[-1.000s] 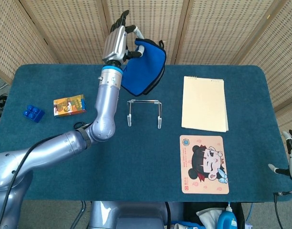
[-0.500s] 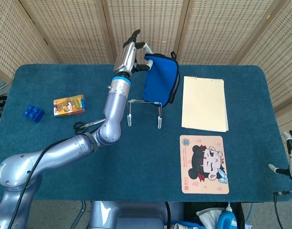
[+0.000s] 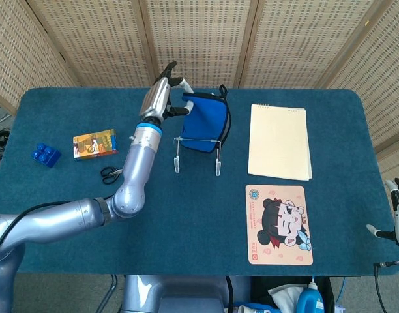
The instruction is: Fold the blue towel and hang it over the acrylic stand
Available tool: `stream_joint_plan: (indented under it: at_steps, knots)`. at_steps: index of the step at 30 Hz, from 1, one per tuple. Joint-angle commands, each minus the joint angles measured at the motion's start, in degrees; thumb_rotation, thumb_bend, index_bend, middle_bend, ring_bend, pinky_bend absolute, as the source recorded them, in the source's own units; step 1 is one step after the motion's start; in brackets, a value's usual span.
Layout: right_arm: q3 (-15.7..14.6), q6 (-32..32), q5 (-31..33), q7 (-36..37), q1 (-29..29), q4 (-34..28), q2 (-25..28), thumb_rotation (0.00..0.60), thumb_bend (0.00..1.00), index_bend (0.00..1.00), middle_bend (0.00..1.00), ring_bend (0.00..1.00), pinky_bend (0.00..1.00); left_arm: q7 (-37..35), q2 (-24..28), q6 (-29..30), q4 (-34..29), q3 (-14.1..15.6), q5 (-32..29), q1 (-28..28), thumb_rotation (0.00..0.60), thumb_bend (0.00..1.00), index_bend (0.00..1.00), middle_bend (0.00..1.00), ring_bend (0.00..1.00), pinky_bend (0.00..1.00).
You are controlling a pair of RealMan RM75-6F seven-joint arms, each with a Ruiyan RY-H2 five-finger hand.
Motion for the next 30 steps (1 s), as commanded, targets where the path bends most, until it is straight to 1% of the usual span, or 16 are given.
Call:
stream_joint_plan:
  at_steps: [1, 3, 9, 22, 26, 30]
  knots:
    - [-0.06, 0.12, -0.14, -0.02, -0.05, -0.12, 0.02, 0.6, 0.0, 0.0, 0.0, 0.0, 0.0, -1.13, 2.7, -0.03, -4.57, 1.23, 0.31, 3.35, 0.6, 0.44, 0.91, 0.0, 0.0, 0.0]
    - [-0.06, 0.17, -0.18, -0.03, -0.06, -0.15, 0.04, 0.6, 0.0, 0.0, 0.0, 0.0, 0.0, -1.71, 3.18, -0.32, -5.35, 1.39, 0.74, 4.01, 0.6, 0.44, 0.91, 0.0, 0.0, 0.0]
    - [-0.11, 0.33, -0.38, -0.1, -0.1, -0.33, 0.02, 0.6, 0.0, 0.0, 0.0, 0.0, 0.0, -5.51, 6.61, -3.74, -9.82, 1.8, 2.87, 7.83, 0.6, 0.44, 0.91, 0.0, 0.0, 0.0]
    - [-0.1, 0.61, -0.55, -0.12, -0.18, -0.53, 0.1, 0.6, 0.0, 0.0, 0.0, 0.0, 0.0, -10.31, 11.43, -9.01, -15.13, 4.38, 8.33, 11.67, 0.6, 0.44, 0.91, 0.0, 0.0, 0.0]
    - [-0.15, 0.59, -0.67, -0.07, -0.17, -0.53, 0.11, 0.6, 0.0, 0.0, 0.0, 0.0, 0.0, -9.95, 12.98, -9.45, -16.91, 6.68, 10.56, 12.52, 0.6, 0.44, 0.91, 0.0, 0.0, 0.0]
    - [-0.15, 0.72, -0.75, -0.02, -0.23, -0.62, 0.16, 0.6, 0.0, 0.0, 0.0, 0.0, 0.0, -8.15, 13.76, -8.55, -17.8, 10.29, 12.55, 12.89, 0.6, 0.44, 0.91, 0.0, 0.0, 0.0]
